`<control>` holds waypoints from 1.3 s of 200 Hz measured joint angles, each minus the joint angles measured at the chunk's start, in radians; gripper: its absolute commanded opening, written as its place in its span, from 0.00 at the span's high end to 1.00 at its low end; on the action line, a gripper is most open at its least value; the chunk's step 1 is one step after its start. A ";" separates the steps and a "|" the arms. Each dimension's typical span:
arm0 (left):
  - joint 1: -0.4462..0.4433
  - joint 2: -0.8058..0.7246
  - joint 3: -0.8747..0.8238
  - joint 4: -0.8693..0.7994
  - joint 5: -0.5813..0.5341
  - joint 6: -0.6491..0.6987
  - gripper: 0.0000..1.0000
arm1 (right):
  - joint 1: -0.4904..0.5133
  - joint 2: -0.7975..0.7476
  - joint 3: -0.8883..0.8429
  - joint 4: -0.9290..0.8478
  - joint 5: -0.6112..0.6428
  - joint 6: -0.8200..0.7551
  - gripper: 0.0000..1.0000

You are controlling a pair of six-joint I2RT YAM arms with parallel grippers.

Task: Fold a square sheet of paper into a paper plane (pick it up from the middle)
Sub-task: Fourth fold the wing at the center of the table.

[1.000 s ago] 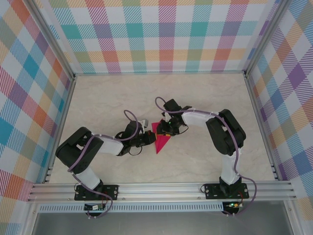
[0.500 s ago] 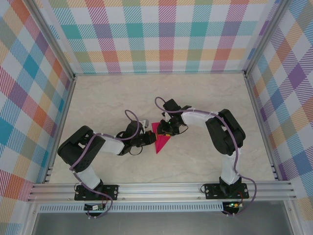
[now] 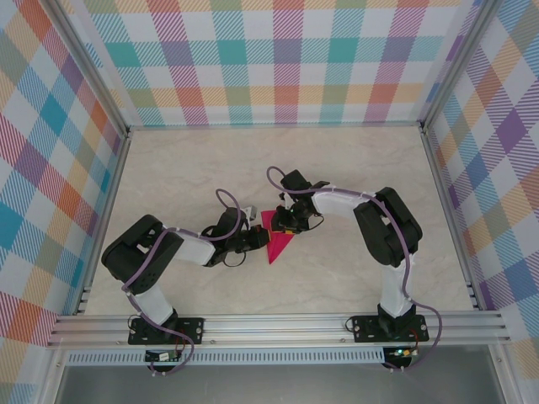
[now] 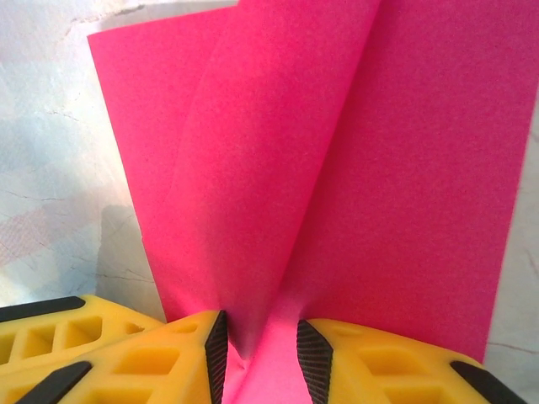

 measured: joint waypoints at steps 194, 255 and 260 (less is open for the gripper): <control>0.000 0.009 0.089 -0.182 -0.004 0.056 1.00 | -0.018 -0.194 -0.098 -0.027 0.108 0.046 0.57; -0.002 0.009 0.103 -0.211 -0.011 0.058 1.00 | -0.035 -0.262 -0.212 0.188 -0.078 0.023 0.88; -0.002 0.009 0.104 -0.213 -0.011 0.060 1.00 | -0.035 -0.245 -0.217 0.207 -0.095 0.022 0.90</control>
